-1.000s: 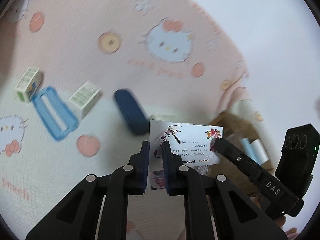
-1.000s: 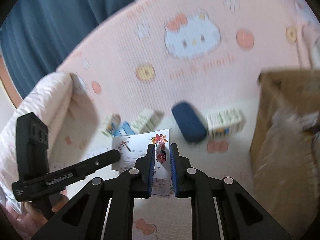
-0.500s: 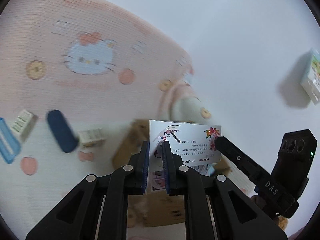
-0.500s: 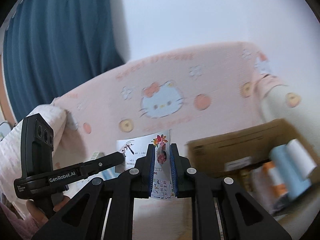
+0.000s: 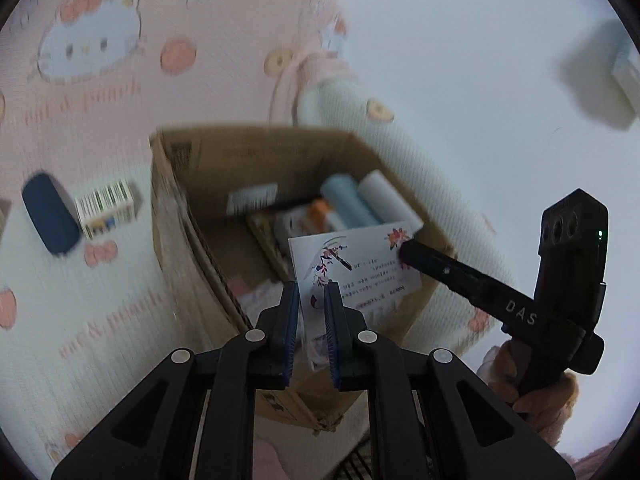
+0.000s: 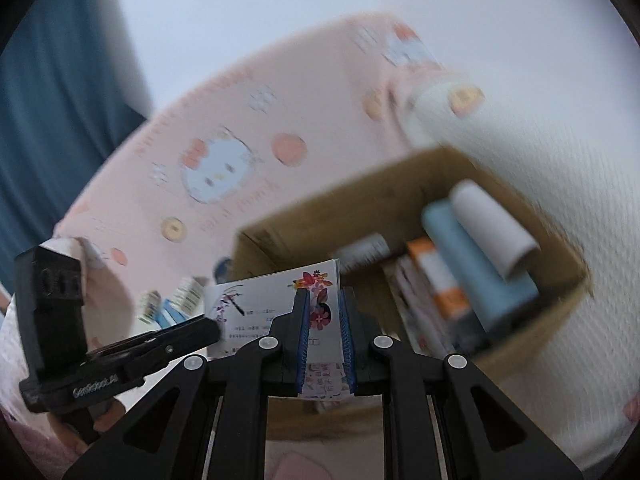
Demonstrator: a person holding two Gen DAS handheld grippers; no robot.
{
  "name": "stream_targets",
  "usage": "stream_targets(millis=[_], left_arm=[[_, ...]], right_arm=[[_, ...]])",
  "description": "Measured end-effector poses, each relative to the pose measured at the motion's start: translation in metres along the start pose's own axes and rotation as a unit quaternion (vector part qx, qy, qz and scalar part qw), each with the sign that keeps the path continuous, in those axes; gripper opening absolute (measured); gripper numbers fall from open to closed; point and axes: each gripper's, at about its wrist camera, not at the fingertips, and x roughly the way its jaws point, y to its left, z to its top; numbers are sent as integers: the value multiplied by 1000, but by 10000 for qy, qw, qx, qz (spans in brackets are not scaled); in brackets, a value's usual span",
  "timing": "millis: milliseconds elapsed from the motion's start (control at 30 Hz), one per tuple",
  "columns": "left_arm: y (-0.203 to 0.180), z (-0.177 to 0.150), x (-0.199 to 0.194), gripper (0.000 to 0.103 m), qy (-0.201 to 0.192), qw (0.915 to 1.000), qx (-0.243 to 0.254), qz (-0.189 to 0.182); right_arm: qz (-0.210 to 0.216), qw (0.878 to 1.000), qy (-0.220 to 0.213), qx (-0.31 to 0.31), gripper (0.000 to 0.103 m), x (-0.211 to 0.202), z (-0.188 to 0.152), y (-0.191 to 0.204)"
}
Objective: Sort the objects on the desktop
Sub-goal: 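Carry the white card over the box and open the left gripper, then withdraw both tools from the box back over the bed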
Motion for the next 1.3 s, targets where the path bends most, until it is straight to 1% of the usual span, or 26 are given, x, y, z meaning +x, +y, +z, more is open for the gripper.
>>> stream_targets(millis=[67,133,200,300,400,633,733,767,800,833,867,900,933,1000,1033,1100,1200,1233,1300], left_arm=[[2,-2,8,14,266,9996,-91,50],[5,-2,8,14,322,9994,-97,43],[3,0,8,14,426,9990,-54,123],[3,6,11,14,588,9981,-53,194],[3,7,10,14,692,9974,-108,169],[2,5,8,15,958,9952,-212,-2],[-3,4,7,15,1224,9923,-154,-133],[-5,4,7,19,1287,9915,-129,-129],[-7,3,6,27,1330,9910,-95,-127],[-8,4,4,34,1314,9913,-64,-103],[-10,5,3,44,1264,9920,-20,-27],[-11,7,1,47,1189,9929,25,-1],[-11,9,1,47,1149,9934,25,28],[-11,15,0,51,1067,9942,-1,142],[-11,18,-1,52,993,9947,21,247],[-9,22,-5,53,809,9950,107,579],[-3,24,-8,53,701,9949,99,723],[-1,25,-7,53,703,9950,62,711],[3,26,-6,53,706,9952,11,672]], right_arm=[[6,9999,110,42,12,4,-2,-5],[28,9998,204,39,12,7,-3,-6],[-33,9996,286,-13,12,9,-2,-6],[-260,9976,648,-33,12,19,1,-5],[-409,9952,878,-122,12,24,1,-2],[-476,9944,866,-374,12,8,0,11],[-602,9927,906,-521,12,0,2,17],[-619,9923,932,-531,12,-4,2,18],[-591,9924,942,-529,12,-8,3,18],[-533,9925,972,-524,12,-12,4,18],[-478,9924,997,-539,12,-15,5,19],[-468,9925,986,-560,13,-16,6,19],[-509,9924,967,-574,13,-18,8,18],[-813,9906,972,-515,13,-16,12,13],[-894,9901,955,-517,14,-15,14,11],[-1040,9886,935,-562,14,-13,15,8],[-922,9889,1021,-557,14,-10,13,7],[-881,9885,1094,-563,14,-7,11,7],[-947,9862,1184,-662,14,-2,9,9]])
